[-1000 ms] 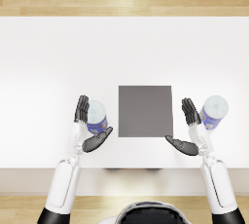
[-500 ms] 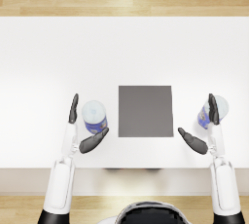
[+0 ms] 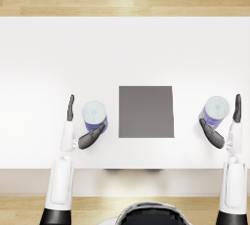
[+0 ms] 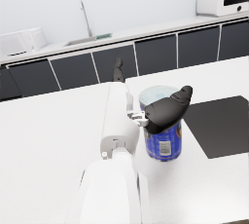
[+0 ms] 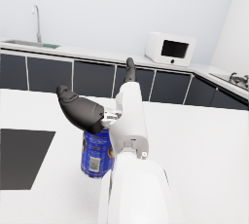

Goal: Pick up the blue can on the left and place it in the middle, then pick up the blue can on the right and place it on top of the can in the middle

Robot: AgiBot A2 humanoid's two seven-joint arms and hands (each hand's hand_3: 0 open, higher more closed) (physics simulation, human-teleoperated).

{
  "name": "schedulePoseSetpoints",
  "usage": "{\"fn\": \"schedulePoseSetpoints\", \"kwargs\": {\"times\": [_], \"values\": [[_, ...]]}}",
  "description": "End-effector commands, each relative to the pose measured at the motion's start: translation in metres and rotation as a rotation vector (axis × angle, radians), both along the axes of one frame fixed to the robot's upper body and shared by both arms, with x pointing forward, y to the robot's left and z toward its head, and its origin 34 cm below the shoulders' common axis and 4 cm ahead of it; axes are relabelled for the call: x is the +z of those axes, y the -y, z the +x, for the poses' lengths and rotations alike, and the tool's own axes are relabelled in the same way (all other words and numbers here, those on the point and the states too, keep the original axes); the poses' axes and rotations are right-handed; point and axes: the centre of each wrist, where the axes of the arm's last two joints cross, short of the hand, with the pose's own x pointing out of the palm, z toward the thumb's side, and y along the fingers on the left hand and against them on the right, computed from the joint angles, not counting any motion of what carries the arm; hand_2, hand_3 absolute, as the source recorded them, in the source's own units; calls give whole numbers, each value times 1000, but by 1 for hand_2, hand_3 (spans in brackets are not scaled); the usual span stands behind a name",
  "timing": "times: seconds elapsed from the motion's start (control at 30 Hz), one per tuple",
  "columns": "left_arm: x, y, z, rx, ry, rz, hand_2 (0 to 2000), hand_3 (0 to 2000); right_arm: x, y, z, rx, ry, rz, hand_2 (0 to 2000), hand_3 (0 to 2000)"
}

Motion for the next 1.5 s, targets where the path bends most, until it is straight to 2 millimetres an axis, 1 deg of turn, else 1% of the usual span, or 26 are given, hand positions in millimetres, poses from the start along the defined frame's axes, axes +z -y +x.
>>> {"fn": "schedulePoseSetpoints", "kwargs": {"times": [0.03, 0.13, 0.2, 0.27, 0.3, 0.4, 0.5, 0.57, 0.67, 0.73, 0.9, 1.0, 1.03, 1.07, 1.1, 1.13, 1.17, 1.2, 1.23, 1.27, 1.3, 1.37, 1.43, 1.47, 1.5], "values": [[-17, 2, 4, -3, -65, 3, 0, 0, -23, 3, 11, -10, -92, 16, 0, 0], [-31, 7, 6, -15, -118, 5, 0, 0, -38, 5, 17, -21, -150, 31, 0, 0], [-41, 7, 10, -6, -157, 0, 0, 0, -48, 7, 21, -31, -189, 42, 0, 0], [-47, 6, 12, 3, -180, -4, 0, 0, -57, 9, 27, -42, -225, 54, 0, 0], [-48, 7, 12, 1, -183, -6, 0, 0, -58, 9, 28, -43, -229, 58, 0, 0], [-52, 6, 16, 14, -200, -16, 0, 0, -70, 10, 36, -53, -279, 75, 0, 0], [-61, 7, 23, 24, -237, -24, 0, 0, -78, 5, 43, -45, -314, 83, 0, 0], [-63, 9, 25, 22, -246, -28, 0, 0, -84, 3, 46, -46, -339, 89, 0, 0], [-66, 16, 26, 4, -258, -28, 0, 0, -91, 5, 51, -61, -369, 105, 0, 0], [-66, 21, 27, -9, -259, -29, 0, 0, -92, 4, 51, -60, -372, 108, 0, 0], [-67, 22, 34, 7, -268, -46, 0, 0, -93, 3, 54, -62, -376, 120, 0, 0], [-71, 25, 37, 4, -290, -47, 0, 0, -93, 0, 58, -53, -381, 122, 0, 0], [-73, 26, 37, 3, -297, -46, 0, 0, -91, 1, 58, -57, -372, 126, 1361, 327], [-72, 25, 35, 3, -291, -48, 1361, 327, -87, 0, 55, -27, -356, 120, 2000, 653], [-69, 25, 34, -22, -282, -49, 2000, 653, -86, -1, 54, 5, -354, 117, 2000, 980], [-66, 25, 33, -48, -273, -51, 2000, 980, -85, 0, 54, 21, -352, 120, 2000, 1307], [-63, 25, 33, -63, -265, -54, 2000, 1307, -82, 0, 53, 17, -334, 122, 2000, 1520], [-54, 25, 33, -68, -230, -61, 2000, 1520, -78, -1, 52, 8, -314, 122, 2000, 1520], [-47, 27, 33, -69, -201, -65, 2000, 1520, -73, -4, 50, 10, -290, 117, 2000, 1520], [-36, 30, 31, -79, -157, -68, 2000, 1520, -64, -8, 47, 23, -251, 109, 2000, 1520], [-21, 36, 29, -101, -98, -70, 2000, 1520, -53, -13, 44, 42, -206, 99, 2000, 1520], [-1, 50, 31, -145, -28, -77, 2000, 1520, -31, -24, 39, 86, -124, 80, 2000, 1520], [10, 66, 39, -187, 1, -85, 2000, 1520, -15, -35, 35, 131, -61, 65, 2000, 1520], [11, 74, 44, -204, -3, -87, 2000, 1520, -8, -40, 33, 154, -34, 58, 2000, 1520], [11, 80, 47, -218, -8, -88, 2000, 1520, -5, -43, 32, 182, -25, 51, 2000, 1520]]}}
